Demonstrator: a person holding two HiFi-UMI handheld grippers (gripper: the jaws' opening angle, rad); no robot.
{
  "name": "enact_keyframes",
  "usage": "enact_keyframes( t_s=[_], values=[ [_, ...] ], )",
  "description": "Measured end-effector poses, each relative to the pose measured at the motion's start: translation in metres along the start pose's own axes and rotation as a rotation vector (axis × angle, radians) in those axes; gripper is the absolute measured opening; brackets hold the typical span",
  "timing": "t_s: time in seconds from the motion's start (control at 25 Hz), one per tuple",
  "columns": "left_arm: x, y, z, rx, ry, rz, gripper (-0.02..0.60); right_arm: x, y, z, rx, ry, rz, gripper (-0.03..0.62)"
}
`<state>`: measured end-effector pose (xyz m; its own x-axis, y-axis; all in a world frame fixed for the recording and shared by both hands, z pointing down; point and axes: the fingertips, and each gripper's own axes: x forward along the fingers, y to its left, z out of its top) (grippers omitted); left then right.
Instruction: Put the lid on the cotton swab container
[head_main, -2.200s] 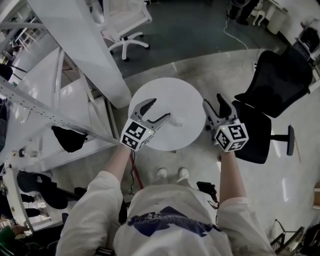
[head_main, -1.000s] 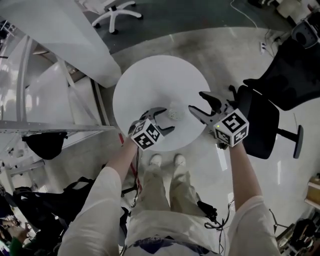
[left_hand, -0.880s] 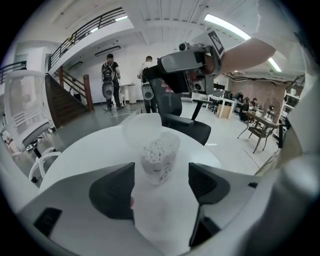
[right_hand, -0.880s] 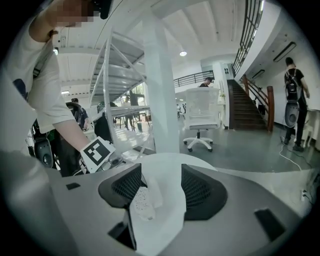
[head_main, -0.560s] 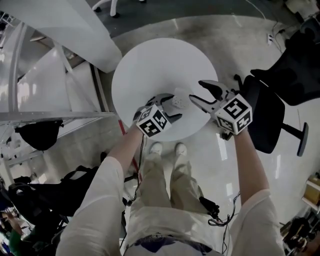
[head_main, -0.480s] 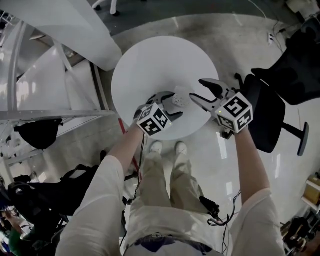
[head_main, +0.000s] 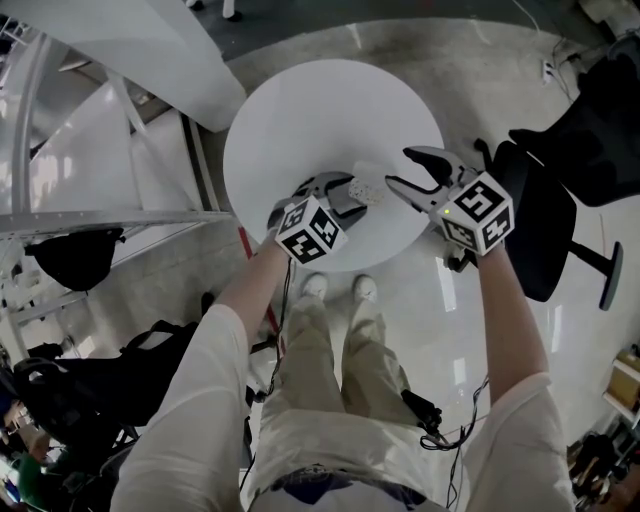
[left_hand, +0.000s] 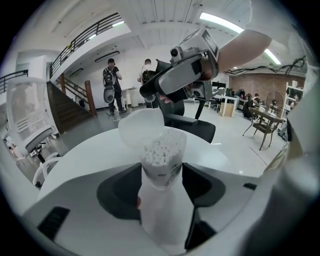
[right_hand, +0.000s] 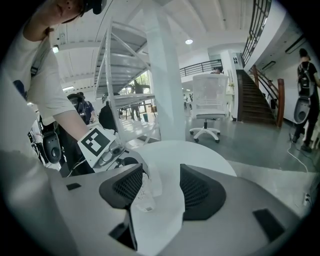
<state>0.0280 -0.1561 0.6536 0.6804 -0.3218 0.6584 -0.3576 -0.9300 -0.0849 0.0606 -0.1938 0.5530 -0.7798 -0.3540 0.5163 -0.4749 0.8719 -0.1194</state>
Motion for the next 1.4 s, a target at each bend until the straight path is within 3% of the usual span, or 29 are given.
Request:
enact_keyframes(
  t_s=[0.68,1.4],
  values=[
    [0.000,0.000,0.000,-0.004,-0.006,0.013,0.245,0.017,0.008,-0.018,0.001,0.096,0.075,0.087],
    [-0.004,0.002,-0.002,-0.013,0.002,0.024,0.242,0.016,0.041,-0.020,-0.114,0.157,0.157,0.051]
  ],
)
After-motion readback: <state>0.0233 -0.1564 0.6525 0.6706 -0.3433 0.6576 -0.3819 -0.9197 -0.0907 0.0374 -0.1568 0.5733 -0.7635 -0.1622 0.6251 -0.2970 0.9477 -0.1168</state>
